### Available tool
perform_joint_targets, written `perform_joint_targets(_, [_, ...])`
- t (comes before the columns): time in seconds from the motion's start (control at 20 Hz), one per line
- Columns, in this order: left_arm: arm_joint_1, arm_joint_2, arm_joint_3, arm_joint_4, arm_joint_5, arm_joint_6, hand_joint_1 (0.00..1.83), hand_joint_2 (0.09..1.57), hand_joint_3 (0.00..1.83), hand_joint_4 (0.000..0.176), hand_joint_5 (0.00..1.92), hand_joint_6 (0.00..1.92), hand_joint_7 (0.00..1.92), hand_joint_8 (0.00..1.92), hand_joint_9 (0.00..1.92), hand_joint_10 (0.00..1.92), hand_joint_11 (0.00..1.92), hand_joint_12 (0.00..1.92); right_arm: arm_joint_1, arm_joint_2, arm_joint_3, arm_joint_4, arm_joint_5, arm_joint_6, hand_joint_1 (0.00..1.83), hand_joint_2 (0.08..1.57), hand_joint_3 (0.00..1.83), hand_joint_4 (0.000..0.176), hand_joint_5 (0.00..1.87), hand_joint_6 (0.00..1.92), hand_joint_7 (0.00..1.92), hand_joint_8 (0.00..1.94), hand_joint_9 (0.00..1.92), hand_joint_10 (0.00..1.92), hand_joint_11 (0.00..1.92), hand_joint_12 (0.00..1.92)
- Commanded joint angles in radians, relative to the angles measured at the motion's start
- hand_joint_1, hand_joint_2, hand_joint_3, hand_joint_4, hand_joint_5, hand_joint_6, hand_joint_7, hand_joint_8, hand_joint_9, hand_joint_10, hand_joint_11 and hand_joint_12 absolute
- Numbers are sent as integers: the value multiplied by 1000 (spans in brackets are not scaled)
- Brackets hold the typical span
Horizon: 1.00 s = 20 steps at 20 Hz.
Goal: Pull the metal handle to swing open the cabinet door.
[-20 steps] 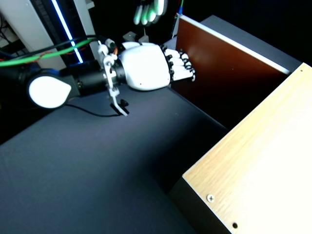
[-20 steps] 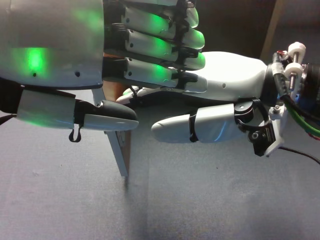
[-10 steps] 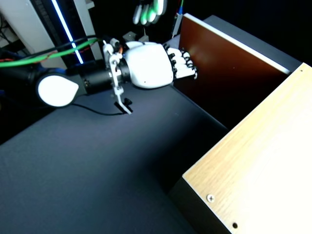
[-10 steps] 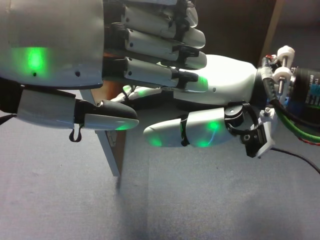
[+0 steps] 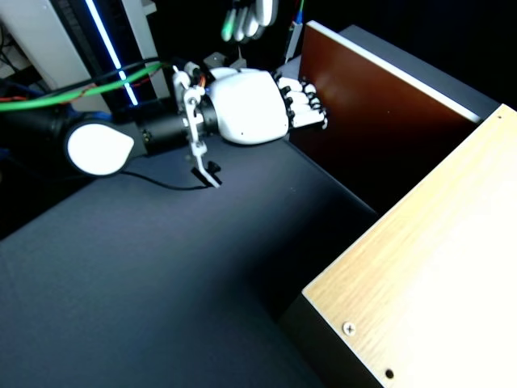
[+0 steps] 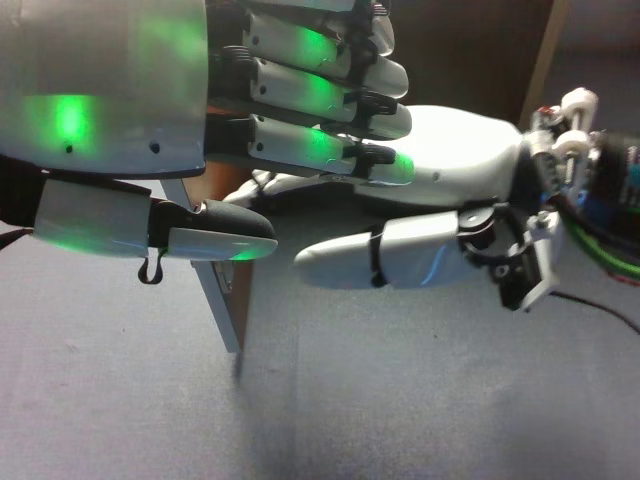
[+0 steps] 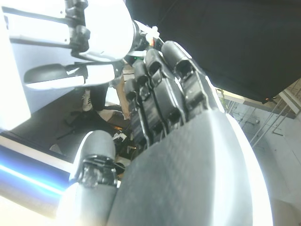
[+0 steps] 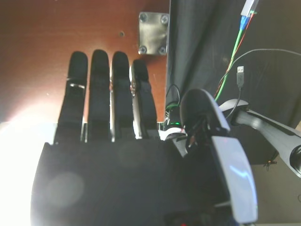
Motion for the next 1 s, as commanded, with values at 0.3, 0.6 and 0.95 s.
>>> perform_joint_targets(0.3, [-8, 7, 1, -96, -24, 9, 0, 1571, 58, 0, 437, 0, 457, 0, 441, 0, 58, 897, 3, 61, 0, 80, 104, 0, 0, 1571, 9, 0, 374, 5, 392, 3, 341, 2, 0, 863])
perform_joint_targets(0.6, [-8, 7, 1, -96, -24, 9, 0, 1571, 61, 0, 445, 3, 470, 4, 453, 5, 75, 901, 33, 89, 11, 115, 115, -24, 0, 1569, 7, 0, 377, 5, 397, 4, 345, 3, 0, 864])
perform_joint_targets(0.95, [-8, 7, 1, -96, -24, 9, 0, 1571, 64, 0, 449, 4, 473, 4, 453, 3, 77, 896, 56, 115, 11, 110, 155, -24, 0, 1568, 4, 0, 371, 2, 396, 2, 342, 1, 0, 857])
